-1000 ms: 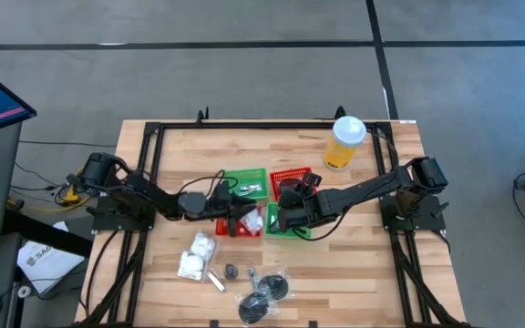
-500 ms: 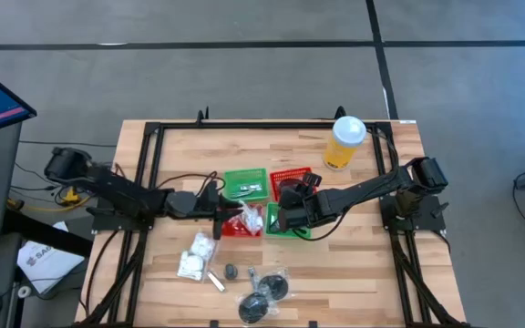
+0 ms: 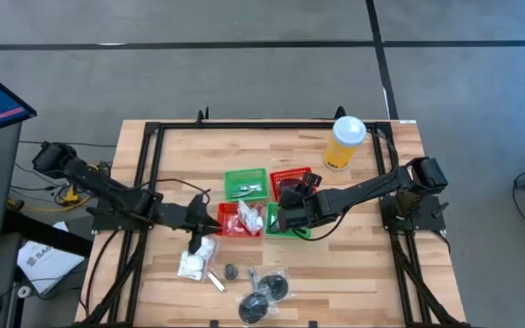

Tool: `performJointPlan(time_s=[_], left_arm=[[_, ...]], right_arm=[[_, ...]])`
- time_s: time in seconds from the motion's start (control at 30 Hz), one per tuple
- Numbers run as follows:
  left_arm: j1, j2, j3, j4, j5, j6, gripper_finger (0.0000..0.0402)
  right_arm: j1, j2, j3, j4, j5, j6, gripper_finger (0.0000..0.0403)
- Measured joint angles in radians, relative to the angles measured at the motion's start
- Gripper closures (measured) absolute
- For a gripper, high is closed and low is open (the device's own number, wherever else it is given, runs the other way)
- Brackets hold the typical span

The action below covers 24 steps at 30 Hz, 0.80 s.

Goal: Pick & Place Travel size toiletries
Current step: Put the white cotton pack into the left red basket

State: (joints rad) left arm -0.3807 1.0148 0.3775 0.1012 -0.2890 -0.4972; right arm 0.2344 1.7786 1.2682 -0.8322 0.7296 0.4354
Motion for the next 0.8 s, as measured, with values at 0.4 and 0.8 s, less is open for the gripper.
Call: performJointPlan(time_s=[0.4, 0.8], left_arm=[[-0.035, -0.007, 0.000, -0.145, 0.090, -0.123, 0.0326], [-0.035, -0.007, 0.000, -0.263, 0.149, -0.182, 0.0326]], right_arm=[[0.000, 0.000, 0.000, 0.003, -0.001, 0.000, 0.0294], [0.000, 0.000, 0.000, 0.003, -0.002, 0.000, 0.0294]])
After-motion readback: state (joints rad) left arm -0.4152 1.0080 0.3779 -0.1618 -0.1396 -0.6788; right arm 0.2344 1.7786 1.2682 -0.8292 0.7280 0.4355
